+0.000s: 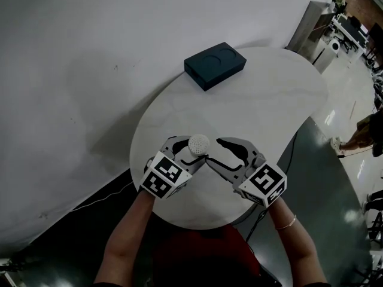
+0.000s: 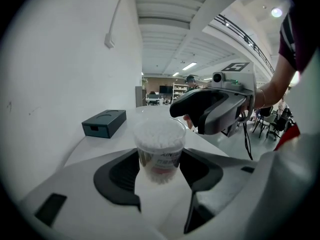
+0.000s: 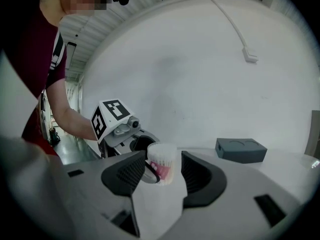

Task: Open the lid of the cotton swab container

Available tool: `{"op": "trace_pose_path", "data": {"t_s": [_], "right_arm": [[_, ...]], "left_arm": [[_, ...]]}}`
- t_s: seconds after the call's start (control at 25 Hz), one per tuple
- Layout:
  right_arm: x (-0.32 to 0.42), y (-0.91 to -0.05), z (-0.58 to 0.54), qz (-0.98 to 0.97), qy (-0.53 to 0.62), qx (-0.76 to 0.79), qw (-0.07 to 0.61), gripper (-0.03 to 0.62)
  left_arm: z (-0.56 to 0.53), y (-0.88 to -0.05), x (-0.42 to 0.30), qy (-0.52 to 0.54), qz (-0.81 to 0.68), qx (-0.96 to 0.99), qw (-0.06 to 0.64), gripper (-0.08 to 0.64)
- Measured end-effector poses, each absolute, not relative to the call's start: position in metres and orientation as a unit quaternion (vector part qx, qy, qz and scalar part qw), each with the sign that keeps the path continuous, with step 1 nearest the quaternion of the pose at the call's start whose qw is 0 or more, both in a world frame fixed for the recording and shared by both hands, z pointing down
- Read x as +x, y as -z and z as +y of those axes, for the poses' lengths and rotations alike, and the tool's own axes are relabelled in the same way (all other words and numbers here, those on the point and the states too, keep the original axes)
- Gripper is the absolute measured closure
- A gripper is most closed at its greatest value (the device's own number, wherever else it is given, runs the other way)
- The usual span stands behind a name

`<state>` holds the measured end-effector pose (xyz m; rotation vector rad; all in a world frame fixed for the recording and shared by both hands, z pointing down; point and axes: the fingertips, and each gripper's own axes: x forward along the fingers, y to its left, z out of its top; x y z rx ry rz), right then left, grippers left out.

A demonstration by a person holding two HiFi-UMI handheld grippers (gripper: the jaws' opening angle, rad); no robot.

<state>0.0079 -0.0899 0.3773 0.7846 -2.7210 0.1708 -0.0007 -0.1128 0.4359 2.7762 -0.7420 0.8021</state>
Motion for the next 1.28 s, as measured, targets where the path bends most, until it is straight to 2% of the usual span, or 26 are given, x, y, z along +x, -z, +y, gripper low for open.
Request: {"op": "trace_pose_path", "data": {"t_s": [0.4, 0.84, 1.28], "right_arm": [[0.000, -0.378, -0.074, -0.954, -0.030, 0.232, 0.186, 0.356], [-0.008, -0.383, -0.063, -0.948, 0.015, 0.183, 0.258, 0.353], [-0.008, -0.385, -0.055, -0.948, 0.033, 0.136, 0.284, 0.353]], "left_arm": [[-0.087, -0.429, 0.008, -0.272, -0.205, 0.938, 0.069, 0.291], [-0.071, -0.429, 0.015, -0.294, -0.172, 0.939, 0.048, 0.290], [-0.062, -0.430, 0.022, -0.315, -0.128, 0.940, 0.026, 0.291]]}}
